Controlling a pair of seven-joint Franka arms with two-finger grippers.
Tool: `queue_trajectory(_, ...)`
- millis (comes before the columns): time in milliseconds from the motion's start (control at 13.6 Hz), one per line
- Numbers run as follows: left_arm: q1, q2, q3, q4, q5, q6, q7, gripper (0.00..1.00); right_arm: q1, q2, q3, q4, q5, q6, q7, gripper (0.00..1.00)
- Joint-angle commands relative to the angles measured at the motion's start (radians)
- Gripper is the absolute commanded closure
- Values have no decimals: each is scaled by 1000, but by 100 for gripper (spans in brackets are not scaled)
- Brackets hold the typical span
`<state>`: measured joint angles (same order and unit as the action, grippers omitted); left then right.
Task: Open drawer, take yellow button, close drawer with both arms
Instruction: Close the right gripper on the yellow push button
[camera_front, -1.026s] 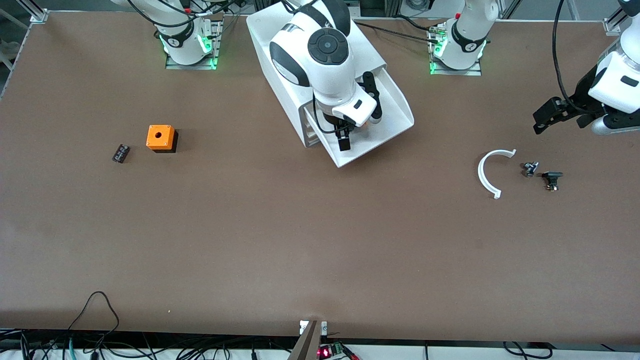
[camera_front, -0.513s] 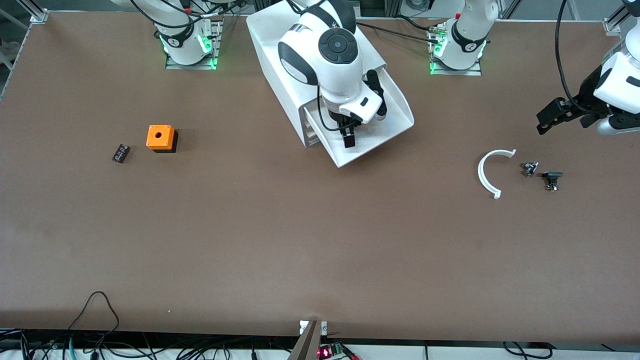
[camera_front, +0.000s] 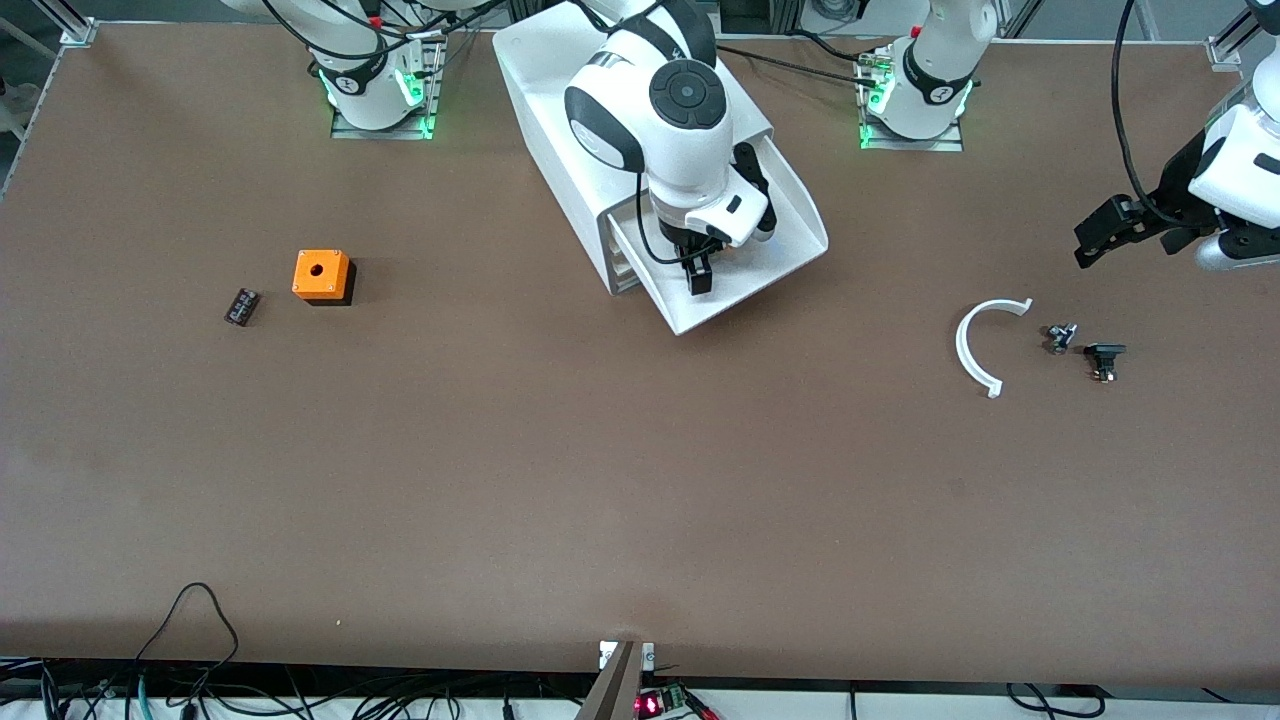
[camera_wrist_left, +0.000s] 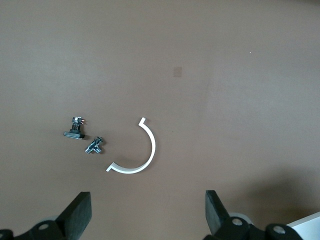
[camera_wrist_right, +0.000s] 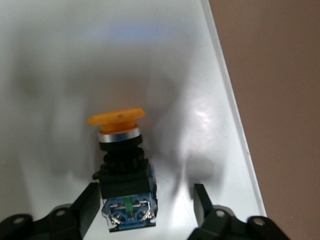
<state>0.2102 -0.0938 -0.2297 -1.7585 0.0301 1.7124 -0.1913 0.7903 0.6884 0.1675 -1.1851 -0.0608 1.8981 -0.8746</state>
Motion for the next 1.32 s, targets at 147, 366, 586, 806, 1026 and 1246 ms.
queue_trajectory(147, 3, 2, -2, 11, -5, -16, -8, 0, 0, 14, 24, 30, -17, -16, -14, 51)
queue_trajectory(366, 5, 3, 0, 11, -7, -16, -8, 0, 0, 13, 36, 30, -19, -16, -12, 66)
queue_trajectory(586, 14, 3, 0, 10, -9, -19, -8, 0, -3, 11, 56, 30, -43, -17, -9, 78)
queue_trajectory(806, 14, 0, 0, 5, -36, -19, -7, 0, -13, -12, 66, 32, -51, -14, 69, 81)
queue_trajectory(1026, 14, 0, 0, 5, -44, -20, -4, 0, -58, -65, 67, 33, -53, 19, 233, 81)
queue_trajectory(1246, 14, 0, 0, 5, -44, -20, -4, 0, -111, -108, 61, 32, -53, 29, 374, 81)
